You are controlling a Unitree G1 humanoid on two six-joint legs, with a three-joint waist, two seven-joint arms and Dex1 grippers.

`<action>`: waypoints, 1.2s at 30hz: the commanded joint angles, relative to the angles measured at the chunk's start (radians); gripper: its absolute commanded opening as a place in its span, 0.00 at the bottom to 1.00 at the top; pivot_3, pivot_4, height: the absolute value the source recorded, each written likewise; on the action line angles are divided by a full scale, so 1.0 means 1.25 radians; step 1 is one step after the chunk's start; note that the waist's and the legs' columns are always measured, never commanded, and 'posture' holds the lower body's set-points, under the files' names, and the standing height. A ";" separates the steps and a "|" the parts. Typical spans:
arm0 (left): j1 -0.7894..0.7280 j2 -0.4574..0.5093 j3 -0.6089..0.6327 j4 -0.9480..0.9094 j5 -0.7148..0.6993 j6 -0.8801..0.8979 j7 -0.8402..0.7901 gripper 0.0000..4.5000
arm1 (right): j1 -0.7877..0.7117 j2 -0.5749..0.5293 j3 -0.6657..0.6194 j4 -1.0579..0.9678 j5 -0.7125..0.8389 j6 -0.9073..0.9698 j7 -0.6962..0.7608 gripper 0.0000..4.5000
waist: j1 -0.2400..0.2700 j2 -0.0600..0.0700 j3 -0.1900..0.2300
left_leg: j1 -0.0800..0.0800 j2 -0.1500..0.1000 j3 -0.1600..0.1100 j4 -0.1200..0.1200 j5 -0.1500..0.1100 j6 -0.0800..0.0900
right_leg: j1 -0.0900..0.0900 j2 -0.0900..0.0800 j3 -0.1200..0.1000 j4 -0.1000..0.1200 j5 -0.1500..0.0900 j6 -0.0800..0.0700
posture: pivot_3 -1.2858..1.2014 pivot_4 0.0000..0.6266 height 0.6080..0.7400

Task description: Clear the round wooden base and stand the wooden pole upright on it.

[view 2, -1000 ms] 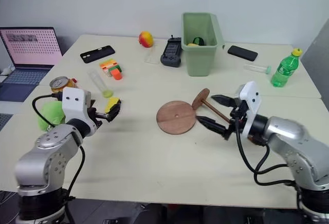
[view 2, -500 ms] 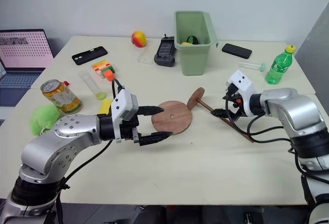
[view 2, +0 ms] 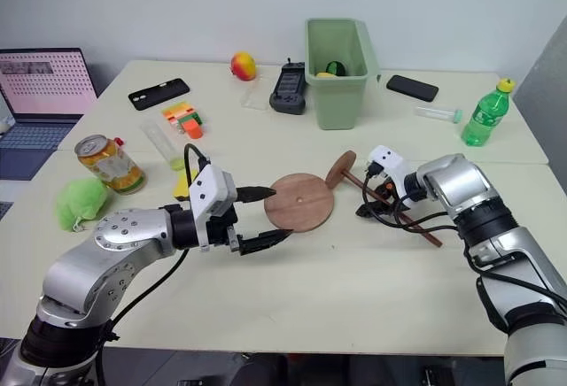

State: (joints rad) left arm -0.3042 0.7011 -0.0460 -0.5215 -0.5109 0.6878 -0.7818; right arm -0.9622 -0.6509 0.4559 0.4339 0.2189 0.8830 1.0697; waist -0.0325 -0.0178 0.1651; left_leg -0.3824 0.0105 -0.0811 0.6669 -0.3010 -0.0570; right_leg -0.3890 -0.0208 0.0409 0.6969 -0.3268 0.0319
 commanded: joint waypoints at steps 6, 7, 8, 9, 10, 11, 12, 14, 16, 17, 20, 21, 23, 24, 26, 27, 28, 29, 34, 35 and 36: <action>0.017 -0.010 0.025 -0.061 -0.023 0.003 0.022 1.00 | -0.050 0.019 -0.020 0.034 -0.027 0.003 0.056 0.31 | 0.000 0.000 0.000 | 0.000 0.000 0.000 0.000 0.000 0.000 | 0.000 0.000 0.000 0.000 0.000 0.000 | 0.52 0.24 1.00; 0.019 -0.009 0.026 -0.062 -0.024 0.003 0.021 1.00 | -0.050 0.020 -0.020 0.032 -0.028 0.008 0.062 0.27 | 0.000 0.000 0.000 | 0.000 0.000 0.000 0.000 0.000 0.000 | 0.000 0.000 0.000 0.000 0.000 0.000 | 0.52 0.24 1.00; 0.021 -0.006 0.027 -0.062 -0.025 0.002 0.020 1.00 | -0.049 0.020 -0.021 0.027 -0.028 0.016 0.068 0.21 | 0.000 0.000 0.000 | 0.000 0.000 0.000 0.000 0.000 0.000 | 0.000 0.000 0.000 0.000 0.000 0.000 | 0.52 0.24 1.00; 0.022 -0.005 0.028 -0.063 -0.026 0.001 0.019 1.00 | -0.049 0.021 -0.024 0.025 -0.027 0.026 0.072 0.17 | 0.000 0.000 0.000 | 0.000 0.000 0.000 0.000 0.000 0.000 | 0.000 0.000 0.000 0.000 0.000 0.000 | 0.52 0.24 1.00; 0.022 -0.003 0.028 -0.062 -0.028 0.002 0.018 1.00 | -0.050 0.021 -0.025 0.024 -0.027 0.032 0.076 0.12 | 0.000 0.000 0.000 | 0.000 0.000 0.000 0.000 0.000 0.000 | 0.000 0.000 0.000 0.000 0.000 0.000 | 0.52 0.24 1.00; 0.022 -0.002 0.028 -0.062 -0.030 0.002 0.017 1.00 | -0.050 0.022 -0.027 0.024 -0.029 0.035 0.079 0.08 | 0.000 0.000 0.000 | 0.000 0.000 0.000 0.000 0.000 0.000 | 0.000 0.000 0.000 0.000 0.000 0.000 | 0.52 0.24 1.00; 0.022 -0.001 0.027 -0.062 -0.031 0.002 0.014 1.00 | -0.054 0.025 -0.033 0.028 -0.027 0.043 0.080 0.06 | 0.000 0.000 0.000 | 0.000 0.000 0.000 0.000 0.000 0.000 | 0.000 0.000 0.000 0.000 0.000 0.000 | 0.52 0.24 1.00; 0.024 0.002 0.027 -0.062 -0.035 0.002 0.012 1.00 | -0.068 0.031 -0.051 0.033 -0.017 0.061 0.082 0.05 | 0.000 0.000 0.000 | 0.000 0.000 0.000 0.000 0.000 0.000 | 0.000 0.000 0.000 0.000 0.000 0.000 | 0.52 0.24 1.00; 0.032 0.003 0.036 -0.064 -0.040 -0.004 0.013 1.00 | -0.084 0.048 -0.097 0.027 0.008 0.074 0.069 0.05 | 0.000 0.000 0.000 | 0.000 0.000 0.000 0.000 0.000 0.000 | 0.000 0.000 0.000 0.000 0.000 0.000 | 0.52 0.24 1.00; 0.037 0.000 0.045 -0.067 -0.043 -0.009 0.017 1.00 | -0.091 0.062 -0.133 0.016 0.027 0.070 0.059 0.05 | -0.001 0.000 0.000 | 0.000 0.000 0.000 0.000 0.000 0.000 | 0.000 0.000 0.000 0.000 0.000 0.000 | 0.52 0.24 1.00; 0.085 -0.046 0.107 -0.083 -0.052 -0.055 0.066 1.00 | -0.096 0.130 -0.276 -0.084 0.116 0.028 0.006 0.05 | -0.007 0.001 0.000 | 0.000 0.001 0.001 0.000 0.000 0.000 | -0.001 0.000 0.000 0.001 0.000 0.000 | 0.52 0.24 1.00; 0.119 -0.059 0.126 -0.102 -0.053 -0.066 0.079 1.00 | -0.094 0.171 -0.338 -0.123 0.145 0.023 -0.052 0.05 | -0.009 0.001 0.000 | 0.000 0.001 0.000 -0.001 0.000 0.000 | -0.001 0.000 0.000 0.001 0.000 0.000 | 0.52 0.24 1.00; 0.205 -0.099 0.169 -0.149 -0.071 -0.065 0.120 1.00 | -0.076 0.261 -0.418 -0.201 0.170 -0.028 -0.170 0.05 | -0.019 0.001 0.000 | 0.000 0.002 0.000 -0.001 0.000 0.000 | -0.001 0.000 0.000 0.000 0.000 0.000 | 0.52 0.24 1.00; 0.250 -0.113 0.178 -0.173 -0.058 -0.081 0.136 1.00 | -0.056 0.300 -0.431 -0.242 0.165 -0.068 -0.214 0.05 | -0.020 0.001 0.000 | 0.000 0.002 0.001 -0.002 0.000 0.000 | -0.001 0.000 0.001 0.001 0.000 0.000 | 0.52 0.24 1.00; 0.341 -0.143 0.196 -0.209 -0.015 -0.132 0.164 1.00 | -0.014 0.383 -0.439 -0.300 0.151 -0.165 -0.292 0.05 | -0.019 0.001 0.000 | 0.000 0.003 0.000 -0.002 0.000 -0.001 | -0.001 0.000 0.001 0.000 0.000 0.000 | 0.52 0.24 1.00; 0.402 -0.162 0.203 -0.228 0.002 -0.147 0.186 1.00 | 0.011 0.429 -0.430 -0.319 0.132 -0.228 -0.334 0.05 | -0.019 0.001 0.000 | 0.000 0.003 -0.001 -0.002 0.000 0.000 | -0.001 0.000 0.001 0.000 0.000 0.000 | 0.52 0.24 1.00; 0.457 -0.178 0.206 -0.246 0.011 -0.164 0.195 1.00 | 0.029 0.470 -0.421 -0.326 0.121 -0.280 -0.363 0.05 | -0.019 0.001 0.000 | 0.000 0.002 -0.001 -0.002 0.000 0.000 | -0.001 0.000 0.001 0.001 0.000 0.000 | 0.52 0.24 1.00; 0.503 -0.195 0.206 -0.260 0.021 -0.183 0.204 1.00 | 0.043 0.510 -0.418 -0.324 0.115 -0.320 -0.396 0.05 | -0.019 0.001 0.000 | 0.000 0.002 0.000 -0.002 0.000 0.000 | -0.001 0.000 0.001 0.000 0.000 0.000 | 0.52 0.24 1.00; 0.648 -0.252 0.176 -0.303 0.085 -0.275 0.231 1.00 | 0.114 0.624 -0.341 -0.249 0.018 -0.552 -0.474 0.05 | -0.009 0.001 0.000 | 0.002 0.001 0.000 -0.001 0.000 0.000 | 0.000 -0.001 0.002 0.001 0.000 0.000 | 0.52 0.24 1.00; 0.662 -0.258 0.171 -0.305 0.094 -0.292 0.233 1.00 | 0.123 0.639 -0.334 -0.223 0.006 -0.588 -0.488 0.05 | -0.007 0.001 0.000 | 0.002 0.001 0.000 -0.001 0.000 0.000 | 0.000 -0.001 0.002 0.001 0.000 0.000 | 0.52 0.24 1.00; 0.671 -0.265 0.165 -0.308 0.099 -0.302 0.238 1.00 | 0.131 0.649 -0.326 -0.197 -0.006 -0.625 -0.500 0.05 | -0.005 0.001 0.000 | 0.002 0.001 0.000 -0.001 0.000 0.000 | 0.000 -0.001 0.002 0.001 0.000 0.000 | 0.52 0.24 1.00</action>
State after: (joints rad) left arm 0.5215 0.3830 0.1720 -0.8594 -0.4113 0.3624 -0.4940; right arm -0.8122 0.1288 0.0464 0.1598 0.2445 0.2109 0.4798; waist -0.0388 -0.0166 0.1650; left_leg -0.3795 0.0110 -0.0812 0.6652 -0.3010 -0.0572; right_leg -0.3882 -0.0219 0.0426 0.6986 -0.3263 0.0313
